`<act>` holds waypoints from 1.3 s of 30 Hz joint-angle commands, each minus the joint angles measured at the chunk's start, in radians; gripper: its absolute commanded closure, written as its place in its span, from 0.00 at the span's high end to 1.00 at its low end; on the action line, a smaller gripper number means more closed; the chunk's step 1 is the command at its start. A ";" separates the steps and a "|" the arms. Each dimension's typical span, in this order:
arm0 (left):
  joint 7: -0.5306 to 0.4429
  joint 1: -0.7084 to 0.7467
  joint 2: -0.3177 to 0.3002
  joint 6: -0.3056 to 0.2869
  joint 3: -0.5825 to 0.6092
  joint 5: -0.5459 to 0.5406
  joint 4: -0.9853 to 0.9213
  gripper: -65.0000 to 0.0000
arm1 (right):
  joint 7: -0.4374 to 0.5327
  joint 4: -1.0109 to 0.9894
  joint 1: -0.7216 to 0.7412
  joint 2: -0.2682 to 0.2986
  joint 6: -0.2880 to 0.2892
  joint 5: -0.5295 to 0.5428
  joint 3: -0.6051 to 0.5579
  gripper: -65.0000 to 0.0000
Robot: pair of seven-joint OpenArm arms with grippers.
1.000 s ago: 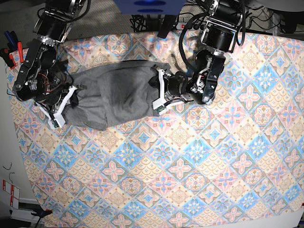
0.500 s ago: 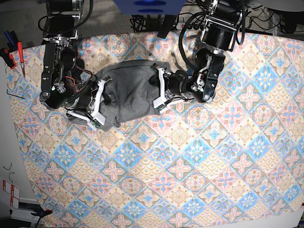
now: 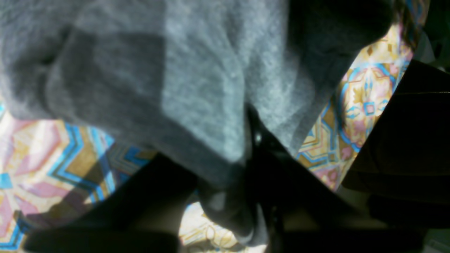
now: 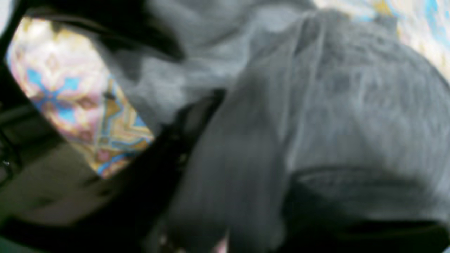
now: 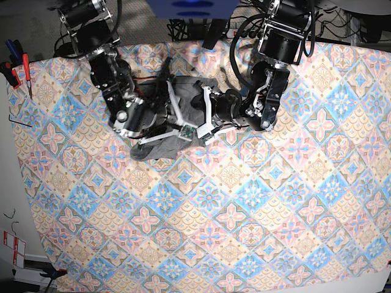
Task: Fold the T-shirt properly
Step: 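Push both shirt ends toward each other with both grippers, then fold the right-held end over onto the left-held end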
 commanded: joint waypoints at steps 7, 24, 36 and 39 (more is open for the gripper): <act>0.004 0.015 0.000 -0.006 -0.055 -0.012 0.014 0.03 | 0.009 0.020 0.017 -0.017 0.003 -0.073 -0.085 0.54; 0.108 0.061 0.006 -0.006 -0.394 -0.011 0.014 0.03 | 0.009 0.015 0.072 -0.045 0.003 -0.079 -0.190 0.54; 0.108 0.060 0.046 -0.006 -0.396 -0.011 0.014 0.03 | 0.009 -0.021 0.145 -0.126 0.003 -0.079 -0.335 0.54; 0.108 0.063 0.043 -0.006 -0.396 -0.012 0.014 0.03 | 0.009 -0.021 0.145 -0.126 0.003 -0.079 -0.335 0.54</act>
